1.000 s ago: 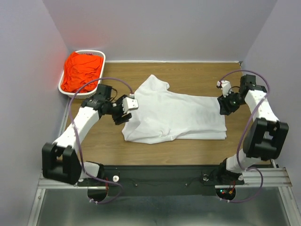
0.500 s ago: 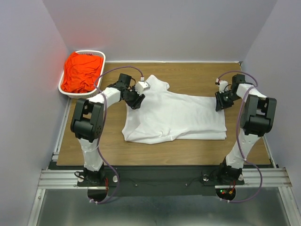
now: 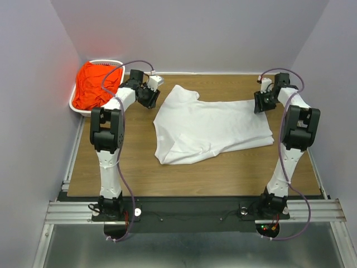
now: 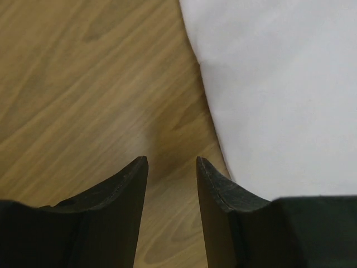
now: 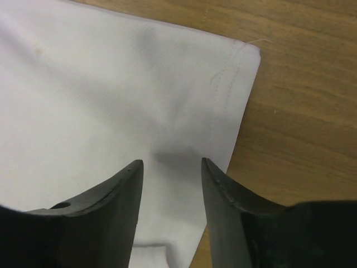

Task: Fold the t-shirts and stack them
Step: Flatten the tshirt out

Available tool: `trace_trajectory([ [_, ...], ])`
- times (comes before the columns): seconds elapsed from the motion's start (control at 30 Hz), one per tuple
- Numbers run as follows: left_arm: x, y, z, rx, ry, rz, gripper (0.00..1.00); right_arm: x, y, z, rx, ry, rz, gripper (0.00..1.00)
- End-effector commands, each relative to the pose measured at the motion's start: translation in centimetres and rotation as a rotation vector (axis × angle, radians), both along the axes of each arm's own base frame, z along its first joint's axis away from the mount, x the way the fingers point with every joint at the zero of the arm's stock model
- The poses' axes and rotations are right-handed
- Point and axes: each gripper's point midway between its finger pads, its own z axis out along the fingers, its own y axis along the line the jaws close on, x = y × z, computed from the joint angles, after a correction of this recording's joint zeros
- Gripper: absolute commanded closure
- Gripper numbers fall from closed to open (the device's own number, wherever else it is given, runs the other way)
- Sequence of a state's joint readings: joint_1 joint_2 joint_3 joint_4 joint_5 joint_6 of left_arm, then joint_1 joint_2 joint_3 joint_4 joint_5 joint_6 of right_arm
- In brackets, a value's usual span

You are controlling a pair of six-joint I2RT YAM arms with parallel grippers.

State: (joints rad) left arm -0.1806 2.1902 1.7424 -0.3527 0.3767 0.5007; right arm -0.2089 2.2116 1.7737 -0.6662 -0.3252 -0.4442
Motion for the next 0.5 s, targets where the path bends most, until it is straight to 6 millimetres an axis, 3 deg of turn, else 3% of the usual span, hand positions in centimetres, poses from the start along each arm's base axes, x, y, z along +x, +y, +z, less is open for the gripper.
trace_trajectory([
  [0.0, 0.2, -1.2, 8.0, -0.051, -0.124, -0.053, 0.44, 0.4, 0.9, 7.1, -0.002, -0.146, 0.048, 0.45],
  [0.03, -0.5, -1.4, 8.4, -0.052, -0.119, -0.069, 0.42, -0.2, 0.8, 9.5, -0.037, -0.196, 0.084, 0.42],
  [0.1, -1.9, -2.5, 10.4, -0.068, -0.142, -0.114, 0.41, -2.5, 0.8, 9.0, -0.066, -0.162, 0.121, 0.42],
  [0.13, -3.2, -2.9, 9.7, -0.064, -0.116, -0.13, 0.4, -3.3, 0.6, 10.0, -0.107, -0.18, 0.152, 0.42],
  [0.3, -8.0, -6.2, 9.8, -0.074, -0.099, -0.196, 0.39, -7.4, -1.5, 7.5, -0.148, -0.019, 0.086, 0.53],
  [0.47, -12.0, -9.9, 7.8, -0.09, -0.055, -0.259, 0.38, -10.3, -2.9, 5.3, -0.077, 0.112, -0.059, 0.55],
])
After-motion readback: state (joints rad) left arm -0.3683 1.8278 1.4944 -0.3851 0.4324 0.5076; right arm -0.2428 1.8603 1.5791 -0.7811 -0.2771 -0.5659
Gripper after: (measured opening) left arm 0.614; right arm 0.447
